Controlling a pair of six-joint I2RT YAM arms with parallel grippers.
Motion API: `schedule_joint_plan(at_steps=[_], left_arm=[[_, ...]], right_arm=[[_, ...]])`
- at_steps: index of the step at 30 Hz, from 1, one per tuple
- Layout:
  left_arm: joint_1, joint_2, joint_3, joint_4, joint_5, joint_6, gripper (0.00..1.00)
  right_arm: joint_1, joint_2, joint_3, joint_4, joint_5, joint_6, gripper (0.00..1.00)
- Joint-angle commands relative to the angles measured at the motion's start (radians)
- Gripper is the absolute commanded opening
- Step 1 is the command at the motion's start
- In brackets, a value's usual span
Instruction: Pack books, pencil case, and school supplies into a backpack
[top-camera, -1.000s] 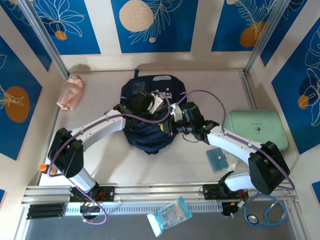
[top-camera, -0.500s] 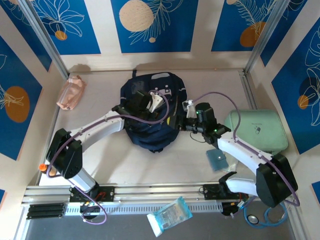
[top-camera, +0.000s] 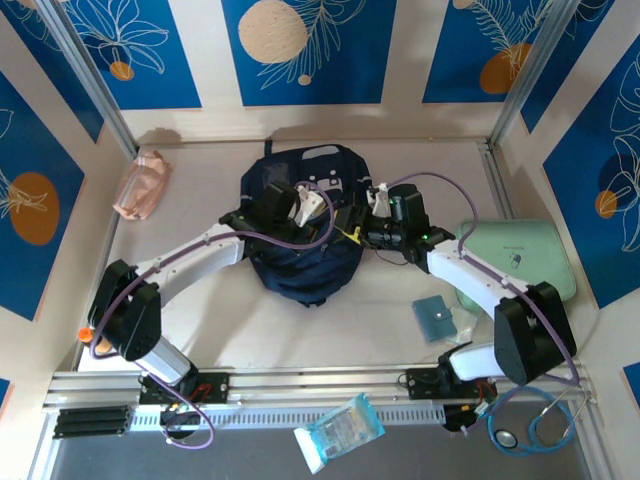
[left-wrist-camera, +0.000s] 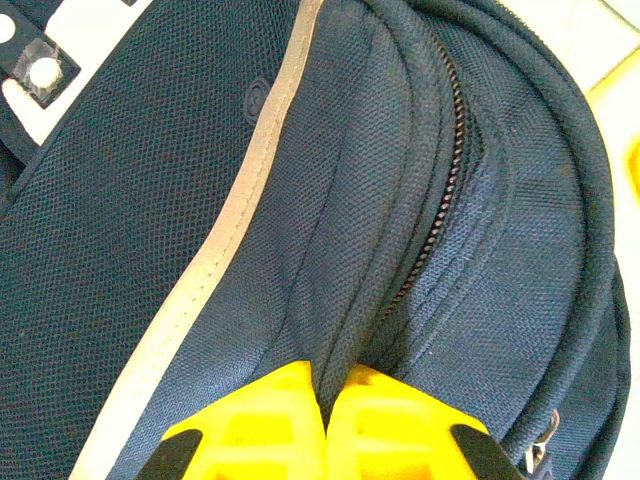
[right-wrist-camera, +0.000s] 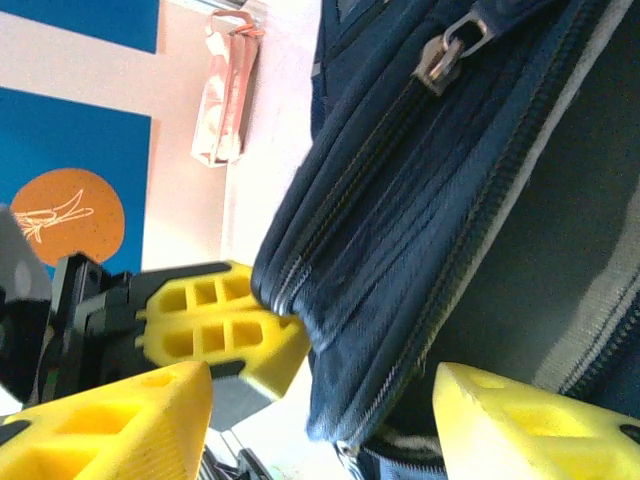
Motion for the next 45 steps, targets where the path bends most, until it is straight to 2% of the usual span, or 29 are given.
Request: schedule_joint_plan(at_steps=[1,5,9,10,12,14,15,17,19,21,26,30,33,40,45], left_arm=[[0.005,-0.061,-0.004,0.081,0.078,0.006,0.00],[0.005,-0.057,-0.014,0.089,0.095,0.006,0.00],[0.003,-0.055,-0.015,0.089,0.082,0.001,0.00],[0.003,-0.057,-0.015,0.086,0.077,0.001,0.00],[0.004,-0.064,-0.015,0.068,0.078,0.001,0.11],[0.004,-0.081,-0.015,0.024,0.046,-0.030,0.29],[0.005,-0.096,-0.023,0.000,0.020,-0.063,0.38],[0.004,-0.136,-0.063,-0.019,-0.002,-0.125,0.48],[0.004,-0.181,-0.113,-0.014,0.006,-0.209,0.54],[0.004,-0.217,-0.159,0.002,0.060,-0.289,0.58],[-0.003,-0.244,-0.227,0.022,0.144,-0.457,0.59],[-0.019,-0.230,-0.286,0.106,0.193,-0.563,0.53],[-0.039,-0.222,-0.324,0.182,0.176,-0.607,0.51],[-0.057,-0.214,-0.348,0.189,0.032,-0.622,0.54],[-0.064,-0.212,-0.360,0.208,0.038,-0.641,0.57]], right_arm=[[0.003,0.035,0.062,-0.089,0.047,0.092,0.61],[0.020,0.090,0.133,-0.127,0.066,0.131,0.62],[0.061,0.170,0.268,-0.283,0.127,0.124,0.63],[0.068,0.189,0.294,-0.314,0.136,0.123,0.60],[0.081,0.225,0.327,-0.336,0.131,0.105,0.38],[0.084,0.235,0.329,-0.317,0.115,0.094,0.28],[0.088,0.232,0.325,-0.302,0.108,0.091,0.26],[0.093,0.223,0.323,-0.284,0.101,0.077,0.23],[0.100,0.221,0.332,-0.281,0.101,0.060,0.22],[0.107,0.224,0.346,-0.287,0.093,0.047,0.22],[0.113,0.239,0.362,-0.283,0.061,0.046,0.21],[0.116,0.244,0.358,-0.273,0.050,0.055,0.22],[0.116,0.243,0.358,-0.271,0.047,0.058,0.22],[0.113,0.235,0.358,-0.276,0.047,0.055,0.22],[0.113,0.235,0.359,-0.270,0.044,0.058,0.22]])
